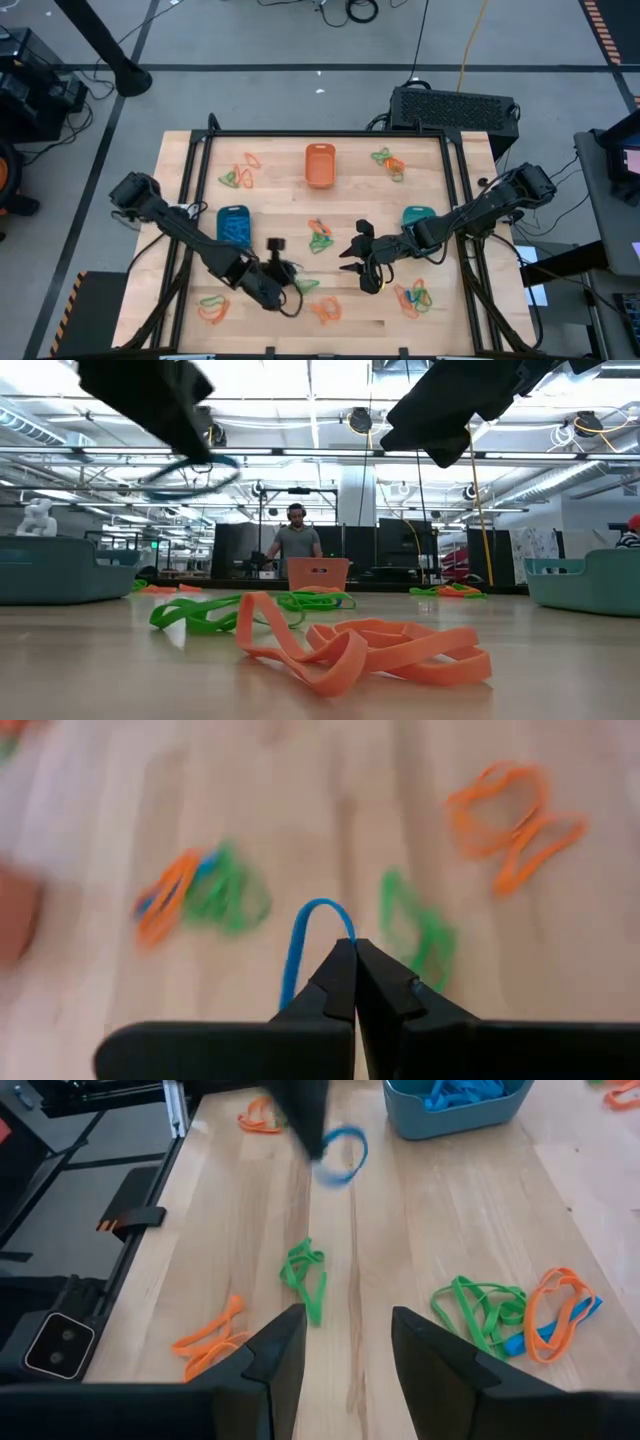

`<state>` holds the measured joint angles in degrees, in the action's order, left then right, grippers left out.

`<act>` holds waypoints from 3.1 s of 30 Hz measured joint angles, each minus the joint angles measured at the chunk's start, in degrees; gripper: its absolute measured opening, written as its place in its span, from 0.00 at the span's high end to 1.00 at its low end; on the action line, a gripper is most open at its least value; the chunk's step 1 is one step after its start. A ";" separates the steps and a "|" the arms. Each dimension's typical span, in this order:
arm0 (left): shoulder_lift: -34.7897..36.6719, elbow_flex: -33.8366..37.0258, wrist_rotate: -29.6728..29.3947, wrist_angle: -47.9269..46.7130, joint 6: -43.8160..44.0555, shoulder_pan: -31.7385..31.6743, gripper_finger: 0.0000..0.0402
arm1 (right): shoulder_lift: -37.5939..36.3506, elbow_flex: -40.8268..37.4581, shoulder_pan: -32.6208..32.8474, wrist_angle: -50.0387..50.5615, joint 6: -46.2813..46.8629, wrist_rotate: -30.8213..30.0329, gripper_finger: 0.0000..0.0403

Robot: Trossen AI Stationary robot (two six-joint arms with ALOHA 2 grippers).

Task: Sort rubber bands into baskets
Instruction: Put the blue rubber band into the blue bin

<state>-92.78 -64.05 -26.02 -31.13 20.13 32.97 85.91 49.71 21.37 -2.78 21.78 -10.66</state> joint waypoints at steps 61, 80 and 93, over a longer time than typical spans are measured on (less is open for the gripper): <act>16.03 14.66 4.87 -32.27 14.02 -13.23 0.69 | -0.02 0.00 -0.04 4.45 -3.49 0.39 0.65; 17.33 32.17 7.43 68.82 -31.22 -6.22 0.69 | -0.07 0.01 13.60 28.57 49.53 22.97 0.65; 12.10 32.15 10.90 69.24 -28.06 -7.93 0.69 | 0.24 0.00 17.84 39.24 65.12 11.14 0.65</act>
<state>-80.68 -31.90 -15.11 38.10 -7.92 25.04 86.15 49.71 39.20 36.46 86.90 0.49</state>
